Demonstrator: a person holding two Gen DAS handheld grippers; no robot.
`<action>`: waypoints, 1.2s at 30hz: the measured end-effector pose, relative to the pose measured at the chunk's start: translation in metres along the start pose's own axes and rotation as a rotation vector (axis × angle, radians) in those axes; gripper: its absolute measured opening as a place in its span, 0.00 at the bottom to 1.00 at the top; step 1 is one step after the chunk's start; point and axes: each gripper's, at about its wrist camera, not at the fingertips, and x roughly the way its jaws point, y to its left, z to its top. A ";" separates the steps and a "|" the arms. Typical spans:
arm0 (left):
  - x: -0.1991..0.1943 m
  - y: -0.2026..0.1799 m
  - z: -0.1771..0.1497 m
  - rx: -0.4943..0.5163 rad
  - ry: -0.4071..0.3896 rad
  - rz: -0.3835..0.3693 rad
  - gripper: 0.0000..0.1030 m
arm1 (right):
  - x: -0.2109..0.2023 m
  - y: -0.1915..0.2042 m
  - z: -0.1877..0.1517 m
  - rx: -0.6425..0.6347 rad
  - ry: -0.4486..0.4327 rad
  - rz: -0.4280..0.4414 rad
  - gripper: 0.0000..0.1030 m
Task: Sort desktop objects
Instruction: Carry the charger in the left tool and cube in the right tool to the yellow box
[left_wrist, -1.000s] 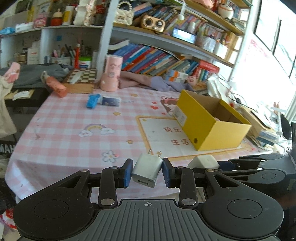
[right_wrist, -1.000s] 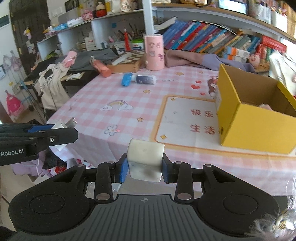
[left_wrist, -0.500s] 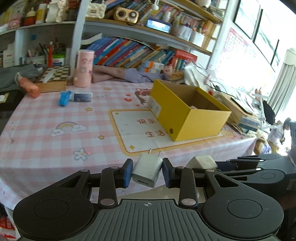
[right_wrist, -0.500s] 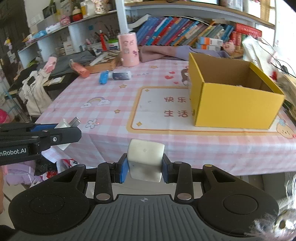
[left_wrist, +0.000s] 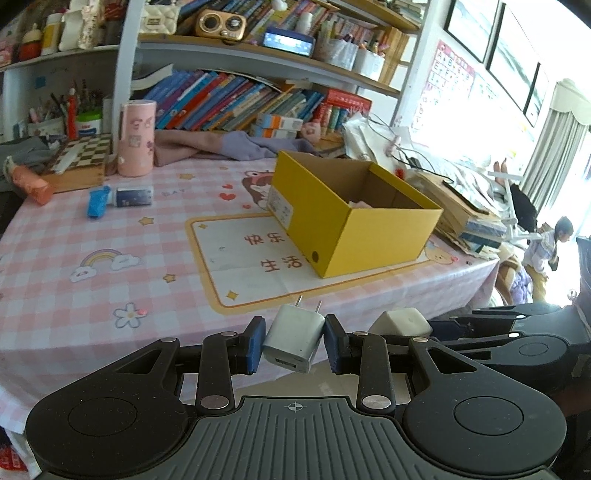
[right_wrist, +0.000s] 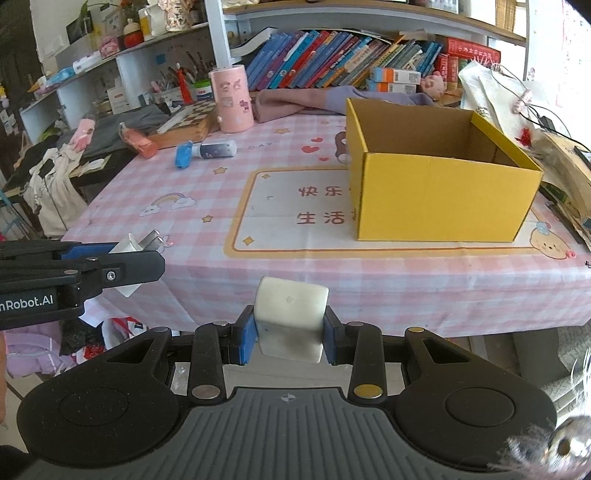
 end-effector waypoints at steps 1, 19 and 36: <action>0.002 -0.002 0.000 0.004 0.003 -0.002 0.32 | 0.000 -0.003 0.000 0.007 0.001 -0.002 0.32; 0.033 -0.030 0.015 0.054 0.039 -0.032 0.32 | 0.001 -0.047 0.004 0.089 0.014 -0.027 0.32; 0.070 -0.067 0.033 0.144 0.080 -0.103 0.32 | -0.002 -0.096 0.003 0.192 0.019 -0.075 0.32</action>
